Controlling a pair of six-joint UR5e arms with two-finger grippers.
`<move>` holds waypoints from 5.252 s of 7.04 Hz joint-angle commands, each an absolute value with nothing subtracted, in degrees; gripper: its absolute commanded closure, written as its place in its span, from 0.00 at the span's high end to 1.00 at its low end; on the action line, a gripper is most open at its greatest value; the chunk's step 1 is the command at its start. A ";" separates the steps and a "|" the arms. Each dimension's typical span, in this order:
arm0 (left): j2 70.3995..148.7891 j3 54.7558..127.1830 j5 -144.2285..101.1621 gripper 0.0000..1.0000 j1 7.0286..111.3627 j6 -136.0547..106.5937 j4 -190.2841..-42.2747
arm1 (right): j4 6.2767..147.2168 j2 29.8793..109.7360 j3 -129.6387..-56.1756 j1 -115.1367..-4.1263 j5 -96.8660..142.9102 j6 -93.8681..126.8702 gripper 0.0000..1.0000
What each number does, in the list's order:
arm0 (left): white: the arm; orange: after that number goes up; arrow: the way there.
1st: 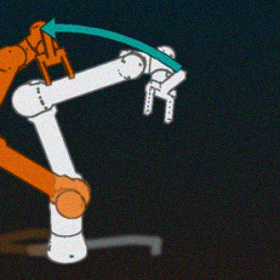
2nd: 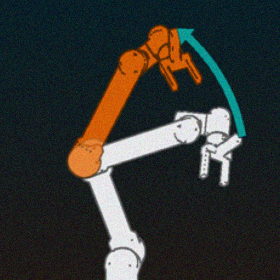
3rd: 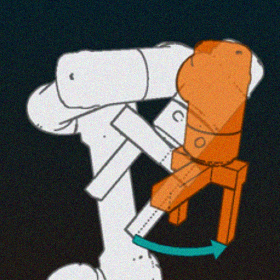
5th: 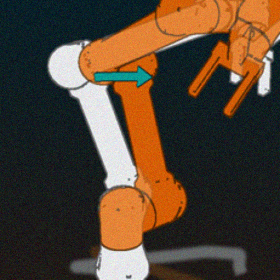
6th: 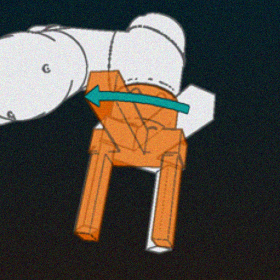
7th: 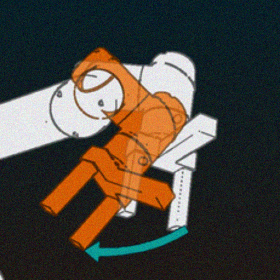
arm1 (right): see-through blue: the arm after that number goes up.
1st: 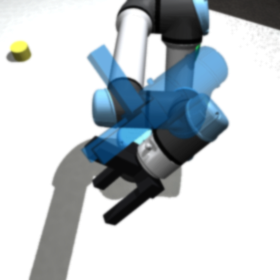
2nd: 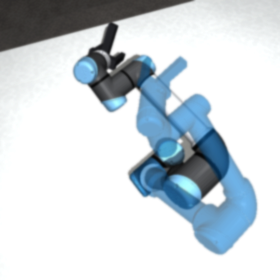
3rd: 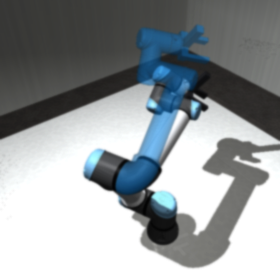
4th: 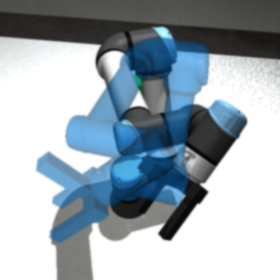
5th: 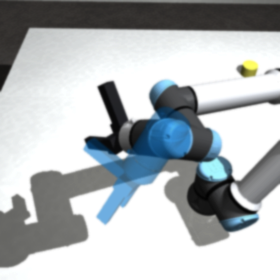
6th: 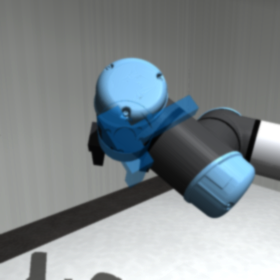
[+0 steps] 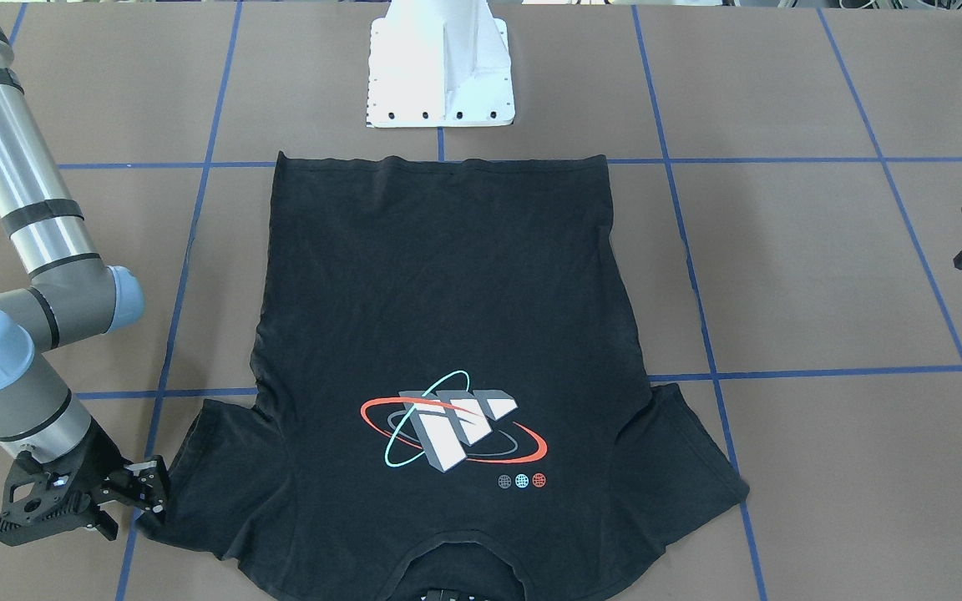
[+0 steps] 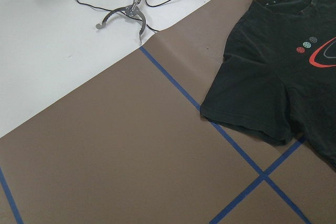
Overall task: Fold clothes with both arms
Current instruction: 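Move the right gripper toward the shirt's shoulder farthest from the robot, then fold the sleeve nearest the right gripper inward over the shirt body, then withdraw the right gripper while moving the left gripper to the other sleeve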
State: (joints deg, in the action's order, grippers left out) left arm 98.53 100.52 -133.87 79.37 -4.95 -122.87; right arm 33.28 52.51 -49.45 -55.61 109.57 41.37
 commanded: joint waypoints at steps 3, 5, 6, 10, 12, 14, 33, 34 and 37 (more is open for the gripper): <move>98.53 100.55 -133.95 1.00 79.37 -5.01 -122.78 | 33.22 52.29 -49.39 -55.46 109.51 40.87 0.04; 98.44 100.55 -133.95 1.00 79.37 -5.01 -122.87 | 33.57 53.08 -53.32 -55.63 109.51 41.04 0.00; 98.44 100.55 -133.95 1.00 79.37 -5.10 -122.87 | 33.84 53.52 -56.74 -55.98 109.77 41.57 0.00; 98.52 100.55 -133.95 1.00 79.28 -5.10 -122.87 | 53.51 50.82 -72.94 -50.84 102.98 55.58 0.00; 98.53 100.63 -133.95 1.00 79.28 -5.10 -122.87 | 61.30 42.85 -70.50 -45.72 94.51 64.74 0.00; 98.53 100.55 -133.95 1.00 79.28 -5.10 -122.87 | 62.40 38.51 -66.90 -41.51 87.67 73.69 0.00; 124.70 55.41 -95.73 0.97 51.86 -50.16 -150.90 | 73.13 75.14 -97.21 -66.88 124.28 26.98 1.00; 125.15 53.89 -95.63 0.92 51.68 -51.93 -151.52 | 73.13 75.06 -97.21 -66.80 124.19 26.98 1.00; 126.30 49.92 -95.62 0.72 51.42 -53.17 -154.86 | 73.21 74.71 -97.12 -66.80 124.10 26.98 1.00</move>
State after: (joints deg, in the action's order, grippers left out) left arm 126.03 50.76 -95.67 51.47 -52.92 -154.31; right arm 73.18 74.85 -97.15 -66.79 124.13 27.00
